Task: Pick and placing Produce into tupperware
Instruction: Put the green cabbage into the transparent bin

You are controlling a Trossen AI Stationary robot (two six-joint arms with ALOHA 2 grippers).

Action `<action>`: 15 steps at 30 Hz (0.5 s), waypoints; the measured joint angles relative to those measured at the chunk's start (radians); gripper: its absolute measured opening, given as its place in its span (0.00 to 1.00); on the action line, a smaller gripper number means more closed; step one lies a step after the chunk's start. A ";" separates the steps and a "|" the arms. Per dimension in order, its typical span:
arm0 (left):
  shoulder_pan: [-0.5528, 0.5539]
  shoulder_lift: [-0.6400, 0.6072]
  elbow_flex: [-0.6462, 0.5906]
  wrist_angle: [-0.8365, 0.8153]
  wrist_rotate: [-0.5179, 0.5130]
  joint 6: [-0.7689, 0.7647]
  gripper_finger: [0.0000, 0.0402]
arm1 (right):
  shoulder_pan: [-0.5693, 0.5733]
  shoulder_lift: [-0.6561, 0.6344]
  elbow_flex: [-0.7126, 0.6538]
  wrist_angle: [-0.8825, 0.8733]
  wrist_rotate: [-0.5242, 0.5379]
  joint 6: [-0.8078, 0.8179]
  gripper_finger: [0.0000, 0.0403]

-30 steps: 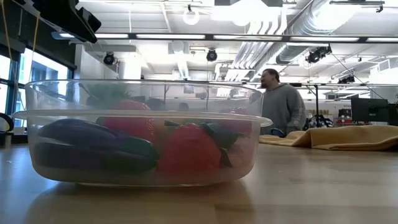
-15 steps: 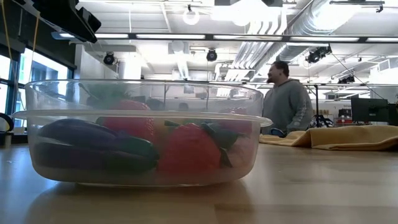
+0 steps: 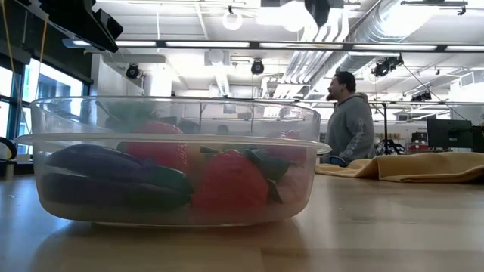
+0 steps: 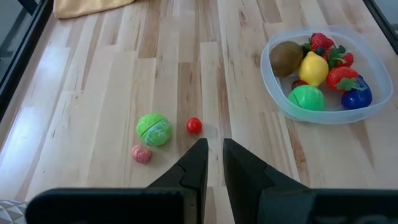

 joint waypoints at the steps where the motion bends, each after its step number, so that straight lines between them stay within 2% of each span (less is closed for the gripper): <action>1: 0.000 0.000 0.000 0.000 0.000 0.000 0.10 | -0.008 0.000 -0.019 0.014 -0.010 0.002 0.00; 9: 0.000 0.000 0.000 -0.001 0.000 0.000 0.10 | -0.065 -0.059 -0.064 0.048 -0.112 -0.032 0.00; 15: 0.000 0.000 0.000 0.001 -0.013 0.020 0.10 | -0.076 -0.191 -0.185 0.069 -0.113 -0.056 0.00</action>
